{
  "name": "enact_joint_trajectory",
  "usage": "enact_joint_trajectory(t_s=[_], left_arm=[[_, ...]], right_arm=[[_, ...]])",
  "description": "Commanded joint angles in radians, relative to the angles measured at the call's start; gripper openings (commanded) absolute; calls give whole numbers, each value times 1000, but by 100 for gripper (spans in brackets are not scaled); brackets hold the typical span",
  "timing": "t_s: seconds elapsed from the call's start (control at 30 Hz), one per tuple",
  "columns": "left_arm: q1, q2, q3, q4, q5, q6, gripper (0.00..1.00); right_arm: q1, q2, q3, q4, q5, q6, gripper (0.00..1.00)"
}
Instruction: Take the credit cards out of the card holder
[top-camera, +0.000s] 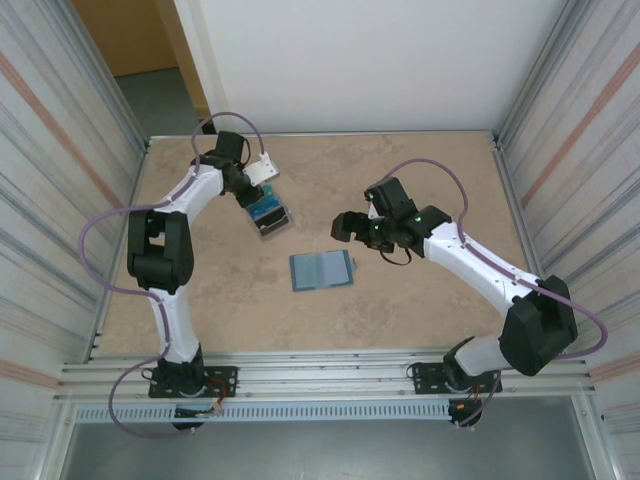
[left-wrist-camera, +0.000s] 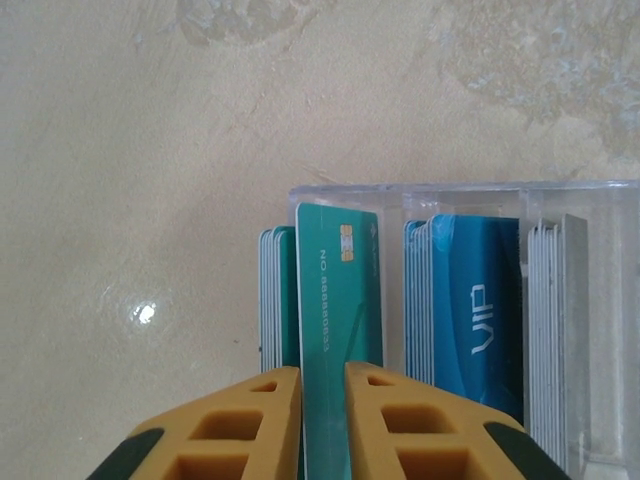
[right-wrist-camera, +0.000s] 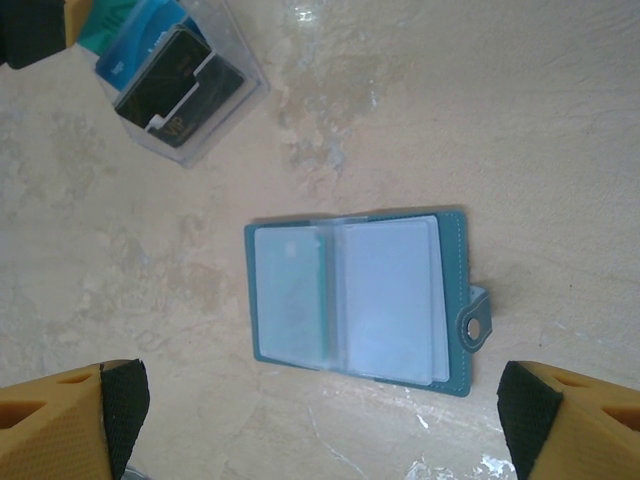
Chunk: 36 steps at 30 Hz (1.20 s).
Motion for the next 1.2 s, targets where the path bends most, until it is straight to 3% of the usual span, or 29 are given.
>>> enact_joint_trajectory(t_s=[0.0,0.1,0.2,0.47,0.6,0.7,1.0,1.17], left_arm=[[8,-48,13,16,-17,-11,19],[8,-85,-1,36,-18,-38,21],[8,-141,-31,71,-22,-83,30],[6,-366,-218,220,-32,-349,72],[-37,-499,-351,288,-215,-582,98],[-94,-587,-451,304,-356,-717,99],[-160,-818,-756,297,-413,-1033,99],[-160,-893,-846,220,-512,-1108,99]], right_arm=[[21,19,38,-12,28,-31,90],[55,40,67,-52,74,-58,86],[106,76,110,-106,152,-95,82],[250,222,210,-201,271,-151,60],[312,326,269,-234,296,-170,52],[345,407,315,-260,306,-183,51],[375,573,401,-295,319,-205,53],[381,618,437,-293,310,-209,54]])
